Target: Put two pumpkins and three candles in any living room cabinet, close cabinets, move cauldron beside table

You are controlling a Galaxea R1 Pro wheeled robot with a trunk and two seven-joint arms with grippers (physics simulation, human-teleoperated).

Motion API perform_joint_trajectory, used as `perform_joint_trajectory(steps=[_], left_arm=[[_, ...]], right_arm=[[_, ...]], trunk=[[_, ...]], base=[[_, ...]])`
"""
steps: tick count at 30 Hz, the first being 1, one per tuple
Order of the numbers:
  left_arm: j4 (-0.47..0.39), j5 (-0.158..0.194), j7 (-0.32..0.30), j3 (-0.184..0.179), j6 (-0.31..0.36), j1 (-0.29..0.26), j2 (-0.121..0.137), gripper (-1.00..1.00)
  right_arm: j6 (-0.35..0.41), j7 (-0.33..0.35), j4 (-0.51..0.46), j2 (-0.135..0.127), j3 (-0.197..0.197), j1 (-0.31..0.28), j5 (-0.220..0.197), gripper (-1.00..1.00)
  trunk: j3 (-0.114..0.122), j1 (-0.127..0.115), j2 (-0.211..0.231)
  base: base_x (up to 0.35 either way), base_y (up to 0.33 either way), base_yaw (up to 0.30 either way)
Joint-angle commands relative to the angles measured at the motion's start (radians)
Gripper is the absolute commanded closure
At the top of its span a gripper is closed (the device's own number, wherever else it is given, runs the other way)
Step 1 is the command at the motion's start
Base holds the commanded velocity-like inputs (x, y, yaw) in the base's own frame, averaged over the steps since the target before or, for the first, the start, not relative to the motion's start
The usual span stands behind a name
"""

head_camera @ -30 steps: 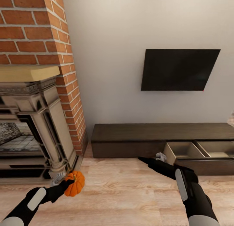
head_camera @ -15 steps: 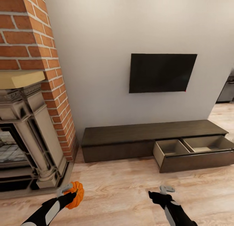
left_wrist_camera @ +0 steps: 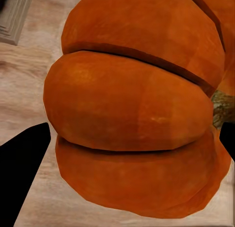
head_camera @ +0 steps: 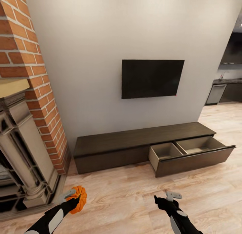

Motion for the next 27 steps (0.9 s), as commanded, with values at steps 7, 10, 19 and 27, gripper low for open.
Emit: perform_joint_trajectory(steps=[7,10,19,27], left_arm=[[-0.002,0.009,0.007,0.000,0.006,0.001,0.000,1.00],[-0.002,0.009,0.007,-0.001,0.006,0.001,0.000,1.00],[-0.002,0.009,-0.002,-0.004,0.005,0.001,-0.002,1.00],[-0.002,0.008,-0.003,-0.005,0.004,0.001,-0.002,1.00]], right_arm=[[-0.026,0.005,0.002,0.002,-0.007,-0.001,-0.037,-1.00],[-0.036,0.004,0.002,0.002,-0.006,-0.001,-0.042,-1.00],[-0.087,0.002,0.034,0.002,-0.006,-0.001,-0.044,-1.00],[-0.116,0.002,0.065,0.002,-0.005,-0.001,-0.044,-1.00]], trunk=[[0.029,-0.027,0.048],[0.041,-0.038,0.069],[0.074,-0.073,0.132],[0.093,-0.096,0.174]], base=[[0.000,0.000,-0.225],[0.000,0.000,-0.225],[0.000,0.000,-0.111],[0.000,0.000,-0.002]])
